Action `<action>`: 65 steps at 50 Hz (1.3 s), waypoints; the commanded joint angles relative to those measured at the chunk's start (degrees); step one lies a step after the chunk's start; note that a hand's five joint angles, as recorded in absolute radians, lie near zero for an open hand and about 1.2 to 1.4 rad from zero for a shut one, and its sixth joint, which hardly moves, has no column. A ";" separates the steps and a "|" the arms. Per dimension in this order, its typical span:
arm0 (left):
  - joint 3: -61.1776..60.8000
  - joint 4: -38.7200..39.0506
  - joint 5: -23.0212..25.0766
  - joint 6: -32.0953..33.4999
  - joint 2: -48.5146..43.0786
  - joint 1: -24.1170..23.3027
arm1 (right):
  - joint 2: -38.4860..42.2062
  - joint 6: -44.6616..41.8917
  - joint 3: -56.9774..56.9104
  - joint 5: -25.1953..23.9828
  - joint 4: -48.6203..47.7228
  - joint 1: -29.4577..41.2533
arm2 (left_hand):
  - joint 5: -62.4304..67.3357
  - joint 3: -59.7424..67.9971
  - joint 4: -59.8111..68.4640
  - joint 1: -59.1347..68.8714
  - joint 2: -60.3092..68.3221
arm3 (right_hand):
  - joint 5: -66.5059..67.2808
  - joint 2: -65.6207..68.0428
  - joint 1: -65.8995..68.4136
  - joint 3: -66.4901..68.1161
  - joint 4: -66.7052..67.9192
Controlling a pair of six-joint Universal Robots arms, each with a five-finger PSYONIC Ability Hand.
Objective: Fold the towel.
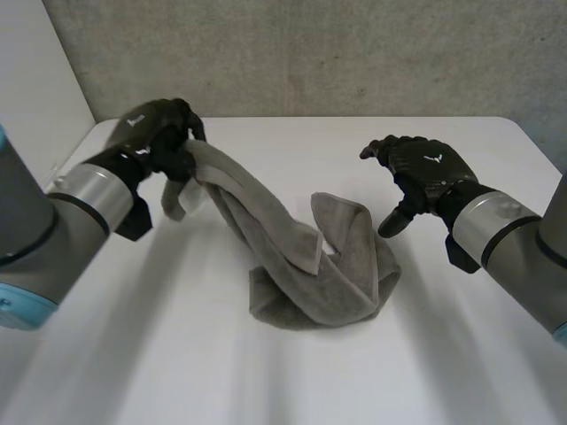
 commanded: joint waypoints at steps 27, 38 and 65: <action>-0.77 -2.29 2.39 0.41 1.35 8.14 | 21.19 -20.95 -10.91 -3.90 -1.99 5.35 | -20.40 -11.78 -10.42 -12.21 -13.29 | 9.41 5.88 7.02 6.66 5.84; 2.46 -1.68 2.30 0.59 -2.95 8.13 | 26.30 -21.04 -19.00 -3.46 -0.94 6.14 | -20.40 -11.78 -10.42 -12.21 -13.29 | 65.89 62.36 63.50 63.14 62.32; 16.91 -0.45 -3.85 -7.58 -5.51 6.11 | 15.13 -16.89 -25.09 1.82 -11.16 7.99 | -20.40 -11.78 -10.42 -12.21 -13.29 | 65.89 62.36 63.50 63.14 62.32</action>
